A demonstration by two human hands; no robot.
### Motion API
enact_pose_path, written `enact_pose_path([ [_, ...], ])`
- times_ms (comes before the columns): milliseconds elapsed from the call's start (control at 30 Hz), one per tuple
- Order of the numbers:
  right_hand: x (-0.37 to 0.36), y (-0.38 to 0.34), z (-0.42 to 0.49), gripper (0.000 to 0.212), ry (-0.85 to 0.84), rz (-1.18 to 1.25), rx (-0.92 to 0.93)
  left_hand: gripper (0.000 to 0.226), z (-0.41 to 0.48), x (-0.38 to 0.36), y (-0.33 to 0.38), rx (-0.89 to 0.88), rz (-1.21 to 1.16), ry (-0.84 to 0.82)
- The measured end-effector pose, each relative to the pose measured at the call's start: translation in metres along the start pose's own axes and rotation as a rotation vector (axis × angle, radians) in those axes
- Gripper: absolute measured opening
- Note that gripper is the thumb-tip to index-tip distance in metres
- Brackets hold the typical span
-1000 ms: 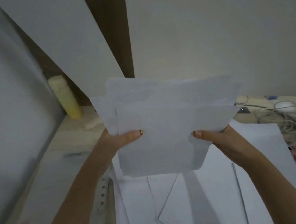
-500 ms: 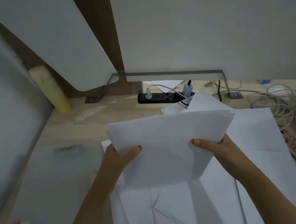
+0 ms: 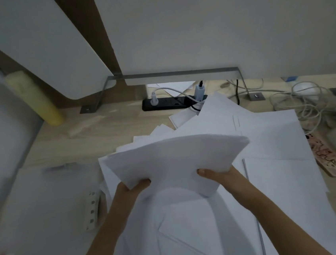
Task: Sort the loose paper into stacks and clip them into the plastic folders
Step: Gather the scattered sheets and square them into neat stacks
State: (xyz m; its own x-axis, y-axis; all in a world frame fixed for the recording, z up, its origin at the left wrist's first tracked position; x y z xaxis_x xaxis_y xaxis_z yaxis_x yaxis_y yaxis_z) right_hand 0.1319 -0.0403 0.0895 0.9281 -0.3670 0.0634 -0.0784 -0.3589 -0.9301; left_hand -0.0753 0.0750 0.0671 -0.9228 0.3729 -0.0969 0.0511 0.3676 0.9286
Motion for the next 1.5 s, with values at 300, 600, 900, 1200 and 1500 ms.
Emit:
enact_pose_path([
  [300,0.100,0.029,-0.032,0.015,0.389,-0.070,-0.084,0.015,-0.022,-0.103,-0.004,-0.014,0.131,-0.030],
  [600,0.217,0.132,-0.103,0.032,0.589,-0.250,-0.410,0.032,-0.052,-0.238,-0.113,0.250,0.455,-0.244],
  [900,0.264,0.176,-0.117,0.021,0.646,-0.420,-0.412,0.046,-0.070,-0.279,-0.146,0.256,0.729,-0.342],
  [1200,0.271,0.183,-0.102,0.024,0.740,-0.436,-0.400,0.058,-0.070,-0.283,-0.147,0.140,0.823,-0.314],
  [1500,0.258,0.164,-0.096,0.060,0.669,-0.738,-0.432,0.061,-0.061,-0.279,-0.148,0.165,0.775,-0.346],
])
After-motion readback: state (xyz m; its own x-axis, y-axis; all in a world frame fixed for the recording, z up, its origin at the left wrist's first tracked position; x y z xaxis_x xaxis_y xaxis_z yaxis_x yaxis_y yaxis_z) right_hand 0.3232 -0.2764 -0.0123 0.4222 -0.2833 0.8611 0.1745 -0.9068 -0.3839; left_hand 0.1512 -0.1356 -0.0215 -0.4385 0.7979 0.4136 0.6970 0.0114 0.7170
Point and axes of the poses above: each hand's wrist, its own z-axis towards the middle knuckle, its own x-axis out of the back of the hand, y = z × x, the point moved 4 cm from there along z, towards the middle knuckle, and after that the axes turned 6 degrees about -z, right-handed, at the moved point
